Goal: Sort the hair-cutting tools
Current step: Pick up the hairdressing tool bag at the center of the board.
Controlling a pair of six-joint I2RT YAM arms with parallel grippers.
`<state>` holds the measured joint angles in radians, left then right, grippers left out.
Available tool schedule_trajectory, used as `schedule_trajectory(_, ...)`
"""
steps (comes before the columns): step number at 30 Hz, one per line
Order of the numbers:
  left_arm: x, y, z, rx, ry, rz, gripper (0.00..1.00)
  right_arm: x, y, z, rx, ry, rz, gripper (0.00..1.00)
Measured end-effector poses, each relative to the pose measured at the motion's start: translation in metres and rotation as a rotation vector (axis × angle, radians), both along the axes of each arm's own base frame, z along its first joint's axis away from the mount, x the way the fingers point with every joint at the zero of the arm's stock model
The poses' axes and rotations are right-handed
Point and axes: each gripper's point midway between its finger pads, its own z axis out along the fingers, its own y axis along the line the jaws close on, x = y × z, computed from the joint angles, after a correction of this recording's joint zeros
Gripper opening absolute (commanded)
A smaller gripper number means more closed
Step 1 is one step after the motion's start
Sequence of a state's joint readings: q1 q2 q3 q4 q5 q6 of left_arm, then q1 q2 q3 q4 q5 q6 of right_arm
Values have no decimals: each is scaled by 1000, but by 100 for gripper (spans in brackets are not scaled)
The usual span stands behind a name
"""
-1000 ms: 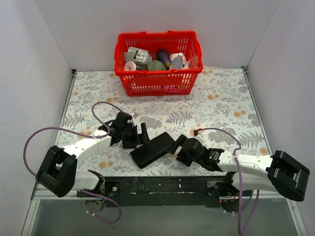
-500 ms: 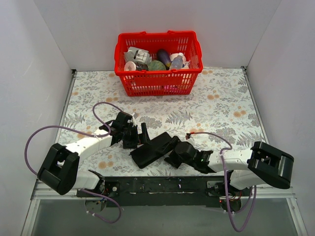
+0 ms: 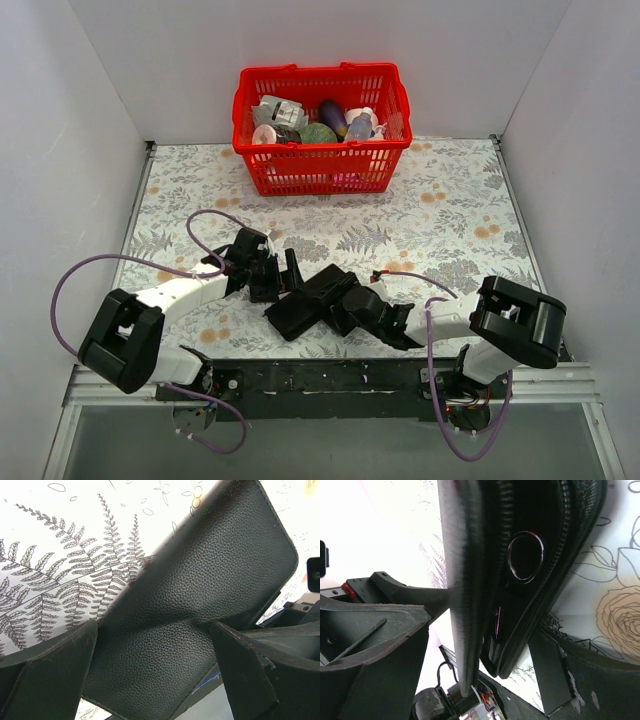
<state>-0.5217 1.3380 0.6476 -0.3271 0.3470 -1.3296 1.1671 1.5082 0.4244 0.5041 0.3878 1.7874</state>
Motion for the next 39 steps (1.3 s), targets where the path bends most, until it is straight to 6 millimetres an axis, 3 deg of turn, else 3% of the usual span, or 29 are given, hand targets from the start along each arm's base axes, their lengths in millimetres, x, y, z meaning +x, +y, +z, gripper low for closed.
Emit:
schedule_trajectory(6, 4, -2, -5, -19, 12, 35, 98, 10, -3, 2, -5, -11, -29, 86)
schedule_trajectory(14, -21, -25, -4, -82, 86, -52, 98, 48, -30, -8, -128, -82, -124, 54)
schedule_trajectory(19, -27, -29, -2, -101, 108, -65, 98, 54, -36, -13, -180, -120, -114, 47)
schedule_trajectory(24, -29, -31, 1, -117, 114, -72, 98, 63, -37, -14, -191, -185, -73, 50)
schedule_trajectory(25, -30, -31, 1, -118, 115, -73, 98, 64, -36, -14, -192, -202, -55, 54)
schedule_trajectory(31, -34, -29, -2, -111, 129, -75, 98, 72, -15, -9, -143, -314, 109, 63)
schedule_trajectory(39, -38, -20, -6, -51, 153, -68, 98, 68, 12, -8, -32, -457, 418, 54)
